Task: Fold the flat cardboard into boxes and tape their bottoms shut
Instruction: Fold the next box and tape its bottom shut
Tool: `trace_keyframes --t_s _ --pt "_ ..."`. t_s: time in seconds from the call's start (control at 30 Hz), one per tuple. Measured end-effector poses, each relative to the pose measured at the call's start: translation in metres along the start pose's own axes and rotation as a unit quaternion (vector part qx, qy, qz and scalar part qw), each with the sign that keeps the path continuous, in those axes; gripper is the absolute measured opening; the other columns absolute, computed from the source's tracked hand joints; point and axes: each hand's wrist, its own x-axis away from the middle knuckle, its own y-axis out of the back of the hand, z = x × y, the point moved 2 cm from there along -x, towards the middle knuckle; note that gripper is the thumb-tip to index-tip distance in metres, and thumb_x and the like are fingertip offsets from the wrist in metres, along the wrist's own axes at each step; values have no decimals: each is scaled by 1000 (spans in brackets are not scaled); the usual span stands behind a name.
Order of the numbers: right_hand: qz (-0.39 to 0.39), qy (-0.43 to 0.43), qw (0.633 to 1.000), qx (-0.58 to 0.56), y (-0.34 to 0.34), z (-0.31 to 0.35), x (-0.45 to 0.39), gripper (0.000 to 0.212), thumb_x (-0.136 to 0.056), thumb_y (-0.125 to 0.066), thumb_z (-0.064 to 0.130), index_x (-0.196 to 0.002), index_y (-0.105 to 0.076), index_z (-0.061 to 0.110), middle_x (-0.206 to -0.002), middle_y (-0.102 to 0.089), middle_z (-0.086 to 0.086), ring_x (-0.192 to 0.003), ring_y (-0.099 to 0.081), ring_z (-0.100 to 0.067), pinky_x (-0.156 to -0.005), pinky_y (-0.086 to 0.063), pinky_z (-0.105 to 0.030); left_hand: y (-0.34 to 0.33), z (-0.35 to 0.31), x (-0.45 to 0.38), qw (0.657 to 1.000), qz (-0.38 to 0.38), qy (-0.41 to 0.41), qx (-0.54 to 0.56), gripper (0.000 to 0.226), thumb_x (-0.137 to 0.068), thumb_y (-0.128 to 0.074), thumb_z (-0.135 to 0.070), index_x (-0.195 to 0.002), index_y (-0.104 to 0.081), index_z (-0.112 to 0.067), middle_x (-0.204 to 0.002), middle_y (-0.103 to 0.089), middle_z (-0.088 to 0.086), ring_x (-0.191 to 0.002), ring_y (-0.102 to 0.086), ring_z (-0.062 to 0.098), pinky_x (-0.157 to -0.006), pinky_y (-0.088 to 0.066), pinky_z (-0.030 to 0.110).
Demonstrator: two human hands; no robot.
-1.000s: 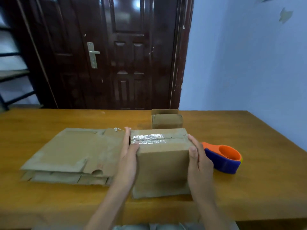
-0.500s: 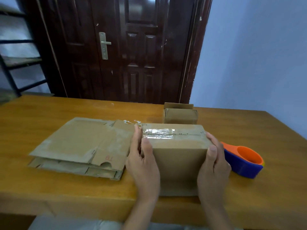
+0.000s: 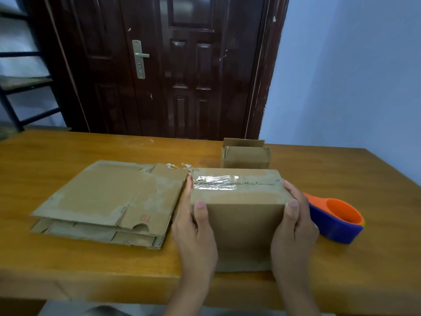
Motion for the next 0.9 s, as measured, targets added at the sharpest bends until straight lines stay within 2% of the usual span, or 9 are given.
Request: trace_keyframes --t_s 0.13,0.23,0.3,0.37,0.43,0.5,0.6,0.73,0.9 --pt "1 5 1000 -1 1 2 -2 42 -111 -32 47 -139 -61 38 -113 -61 45 -110 -62 4 -76 -55 -28 1 3 0 1000 13 18 6 56 -105 -31 -69 -156 -41 -48 -128 -62 31 -124 -57 52 -101 -48 70" --pt "12 0 1000 15 8 11 -9 37 -109 -39 38 -129 -70 31 -101 -67 37 -99 -64 5 -71 -50 -17 4 -13 0 996 21 75 47 48 -104 -41 -57 -148 -52 -43 -141 -64 0 -136 -55 18 -112 -47 43" --pt "33 6 998 53 18 25 -24 30 -110 -46 39 -107 -74 27 -85 -70 22 -84 -65 -2 -62 -47 -16 10 -25 -17 986 70 144 47 29 -103 -52 -43 -131 -59 -35 -138 -62 -12 -124 -55 5 -95 -44 26" --pt "98 -3 985 143 26 43 -49 37 -104 -47 55 -90 -67 27 -75 -65 13 -73 -62 -9 -58 -46 -25 15 -38 -46 971 131 202 3 21 -99 -63 -38 -110 -55 -23 -119 -63 -3 -98 -58 12 -74 -41 29" --pt "183 -56 940 282 24 59 -68 55 -95 -42 75 -111 -61 26 -91 -65 15 -84 -62 -9 -62 -50 -29 17 -48 -72 958 179 211 -78 34 -95 -68 -44 -104 -47 -19 -107 -60 2 -89 -57 17 -71 -45 35" --pt "241 -94 888 380 11 72 -75 84 -88 -43 86 -147 -39 25 -119 -61 5 -104 -63 -17 -76 -56 -37 9 -56 -83 947 209 197 -141 38 -94 -69 -42 -108 -39 -22 -112 -56 7 -89 -57 19 -71 -48 37" --pt "267 -92 846 453 -11 83 -72 104 -84 -40 92 -155 -31 17 -148 -47 -9 -126 -59 -30 -95 -53 -46 -7 -59 -81 936 237 160 -206 66 -93 -70 -45 -140 -32 -18 -142 -38 5 -102 -52 21 -83 -44 35" --pt "271 -136 839 452 -17 84 -70 102 -80 -46 94 -144 -37 15 -139 -54 -9 -121 -61 -31 -81 -47 -39 -12 -57 -75 927 252 152 -231 101 -85 -73 -64 -157 -26 -12 -160 -31 7 -136 -47 32 -100 -42 40" --pt "276 -159 843 433 -13 82 -72 88 -84 -58 84 -138 -35 18 -125 -62 -6 -113 -65 -31 -84 -58 -41 -10 -57 -74 924 257 176 -224 94 -96 -68 -53 -163 -16 -14 -157 -46 13 -139 -48 36 -112 -44 47"
